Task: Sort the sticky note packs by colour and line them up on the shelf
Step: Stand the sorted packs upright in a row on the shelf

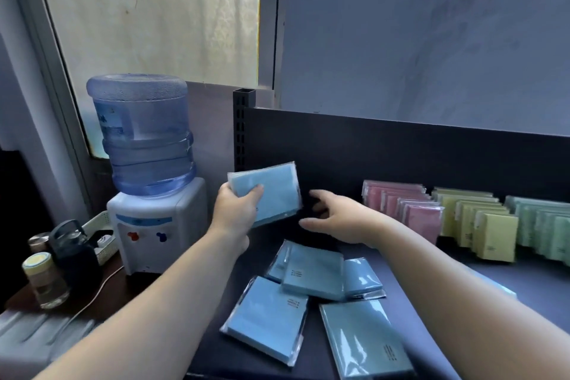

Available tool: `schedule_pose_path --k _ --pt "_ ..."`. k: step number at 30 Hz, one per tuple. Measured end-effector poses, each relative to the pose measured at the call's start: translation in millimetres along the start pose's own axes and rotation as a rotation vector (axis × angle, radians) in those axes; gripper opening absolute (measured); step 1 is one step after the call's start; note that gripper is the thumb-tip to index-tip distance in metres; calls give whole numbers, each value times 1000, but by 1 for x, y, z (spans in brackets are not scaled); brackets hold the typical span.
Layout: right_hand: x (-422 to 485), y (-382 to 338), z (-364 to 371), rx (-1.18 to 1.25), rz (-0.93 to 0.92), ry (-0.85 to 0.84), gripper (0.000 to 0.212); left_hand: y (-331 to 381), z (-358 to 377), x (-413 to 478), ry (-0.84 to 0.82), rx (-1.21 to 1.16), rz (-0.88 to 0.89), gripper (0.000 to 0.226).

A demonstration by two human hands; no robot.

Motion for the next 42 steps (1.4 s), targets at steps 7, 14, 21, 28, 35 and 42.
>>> schedule_pose_path --k 7,14,21,28,35,42 --pt "11 33 -14 633 -88 323 64 6 66 5 -340 112 59 26" --pt "12 55 2 442 55 358 53 -25 62 17 -300 478 10 66" --pt "15 55 -6 391 53 431 40 -33 61 31 -301 608 85 56" --pt "14 57 -12 332 90 506 43 -30 61 32 -242 724 125 58" --pt "19 60 -12 275 158 513 41 -36 63 30 -300 724 86 45" --pt "8 61 -19 302 177 520 68 -30 55 25 -253 683 9 44"
Point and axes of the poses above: each hand's wrist, its own x-axis towards the middle knuckle, its own z-axis out of the palm, y = z × x, the point moved 9 cm from there along x, towards the middle knuckle, and after that the axes turned 8 degrees about -y, right-handed, at the moved point
